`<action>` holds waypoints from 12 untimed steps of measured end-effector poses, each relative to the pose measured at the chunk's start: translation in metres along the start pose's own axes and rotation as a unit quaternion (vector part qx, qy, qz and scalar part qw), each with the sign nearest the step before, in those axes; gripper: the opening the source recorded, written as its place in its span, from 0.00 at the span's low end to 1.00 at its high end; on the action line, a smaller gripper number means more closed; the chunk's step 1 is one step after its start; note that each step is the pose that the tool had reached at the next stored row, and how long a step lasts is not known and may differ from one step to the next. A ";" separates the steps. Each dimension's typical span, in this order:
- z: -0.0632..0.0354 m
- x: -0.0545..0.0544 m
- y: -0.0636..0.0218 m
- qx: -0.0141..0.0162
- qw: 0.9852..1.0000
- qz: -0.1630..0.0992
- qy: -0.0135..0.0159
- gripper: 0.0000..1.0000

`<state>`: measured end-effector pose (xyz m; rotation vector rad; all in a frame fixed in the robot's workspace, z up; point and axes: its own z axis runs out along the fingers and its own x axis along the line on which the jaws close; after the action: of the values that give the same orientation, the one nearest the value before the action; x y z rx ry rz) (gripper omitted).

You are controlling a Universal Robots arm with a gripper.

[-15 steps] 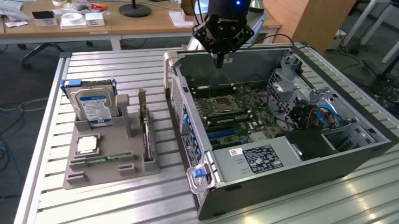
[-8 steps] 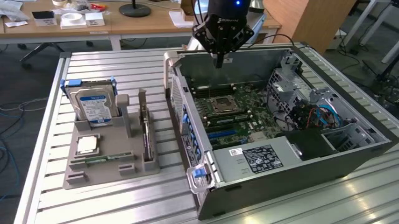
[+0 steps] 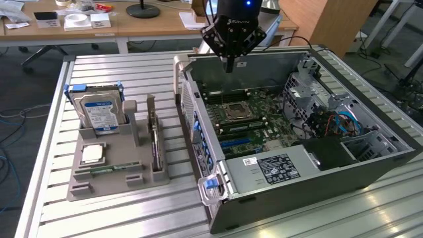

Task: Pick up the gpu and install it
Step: 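Reach for the gpu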

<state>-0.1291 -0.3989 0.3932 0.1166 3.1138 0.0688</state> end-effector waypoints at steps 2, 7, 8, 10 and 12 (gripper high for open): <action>0.0001 0.003 -0.0002 0.000 1.000 0.000 0.000 0.11; 0.0002 0.007 -0.0006 0.000 1.000 0.000 0.000 0.11; 0.0002 0.008 -0.0007 0.000 1.000 0.000 0.000 0.11; 0.0003 0.011 -0.0009 0.000 1.000 0.000 0.000 0.11; 0.0003 0.015 -0.0011 0.000 1.000 0.000 0.000 0.11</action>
<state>-0.1441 -0.3989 0.3925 0.1167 3.1137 0.0689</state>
